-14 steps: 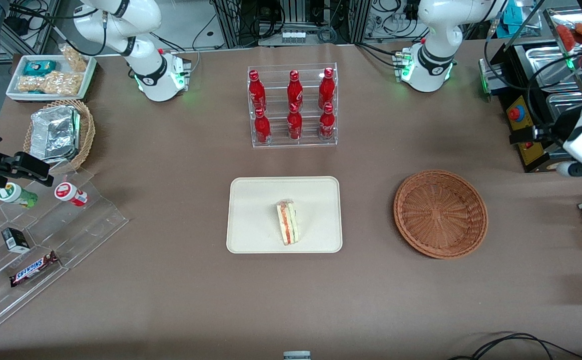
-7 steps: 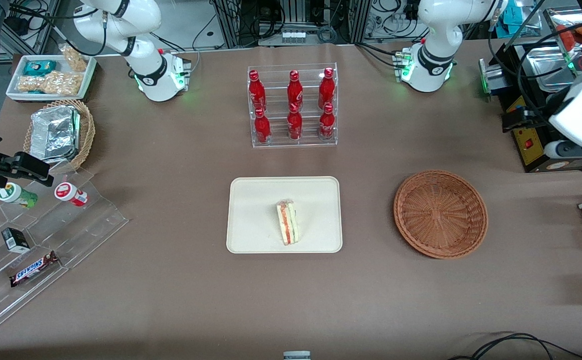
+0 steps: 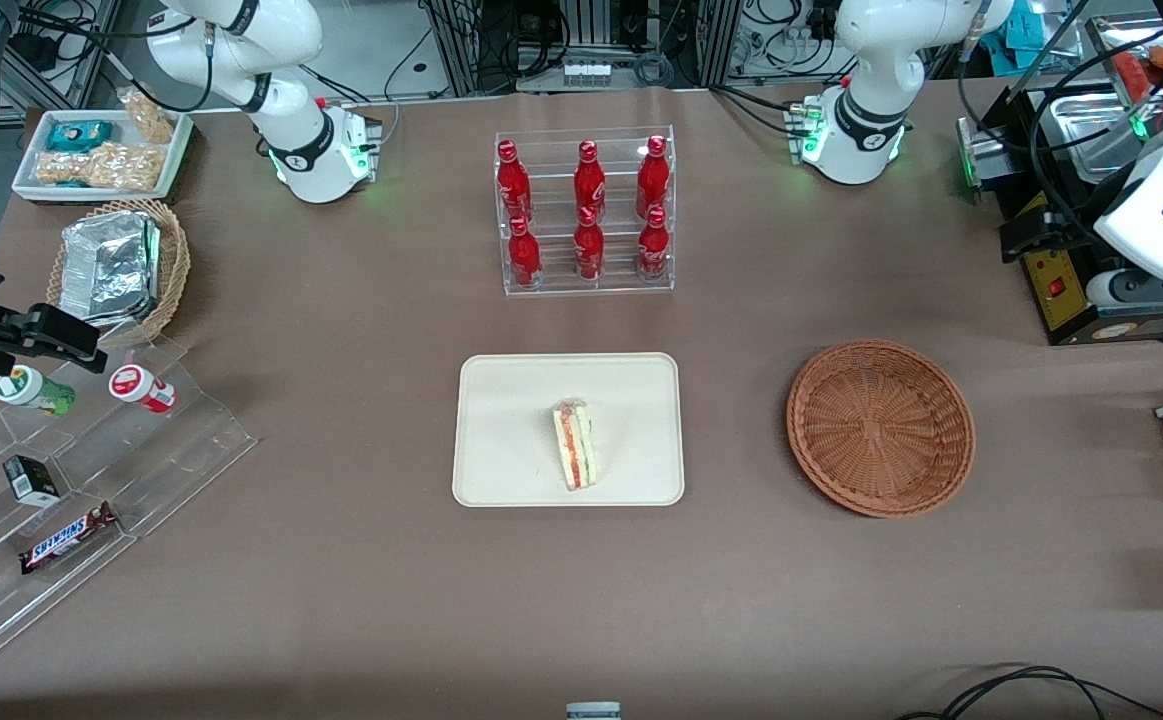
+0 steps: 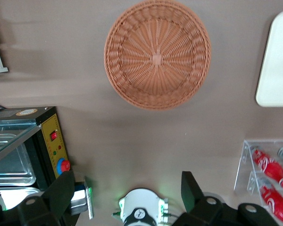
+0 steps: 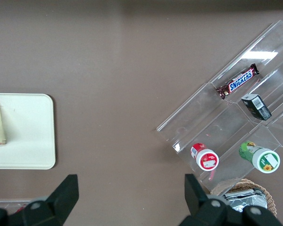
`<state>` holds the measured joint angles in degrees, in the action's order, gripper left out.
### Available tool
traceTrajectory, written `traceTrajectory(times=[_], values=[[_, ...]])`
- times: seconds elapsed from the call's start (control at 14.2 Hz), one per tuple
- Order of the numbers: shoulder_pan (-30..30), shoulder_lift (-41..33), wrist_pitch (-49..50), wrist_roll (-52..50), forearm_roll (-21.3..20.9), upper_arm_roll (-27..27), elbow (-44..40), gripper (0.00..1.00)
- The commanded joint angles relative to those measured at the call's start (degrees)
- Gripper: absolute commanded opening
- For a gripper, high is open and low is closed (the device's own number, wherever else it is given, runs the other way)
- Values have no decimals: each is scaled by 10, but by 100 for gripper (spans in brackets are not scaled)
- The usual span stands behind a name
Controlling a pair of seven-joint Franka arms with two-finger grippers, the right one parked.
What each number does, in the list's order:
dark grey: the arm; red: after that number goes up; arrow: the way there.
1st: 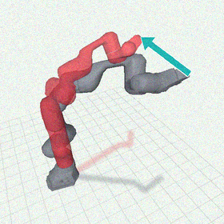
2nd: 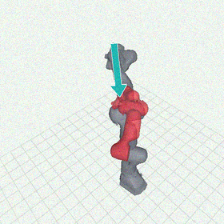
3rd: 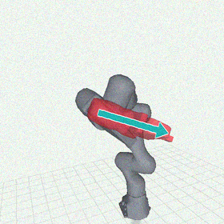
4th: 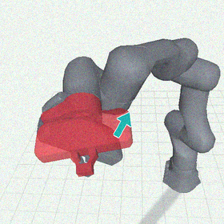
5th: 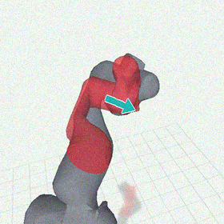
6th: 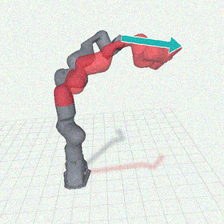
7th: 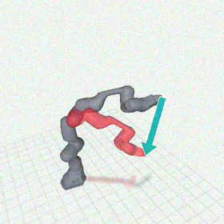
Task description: Place sandwich from basket to tray
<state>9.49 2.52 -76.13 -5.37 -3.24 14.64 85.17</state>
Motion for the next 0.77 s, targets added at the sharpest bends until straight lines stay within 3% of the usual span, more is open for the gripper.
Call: traceTrajectory(times=[0.0,0.7], values=[[10,-24,-20,-21,2,-2,18,100],[10,-19,-19,-22,18,-14,-5,100]])
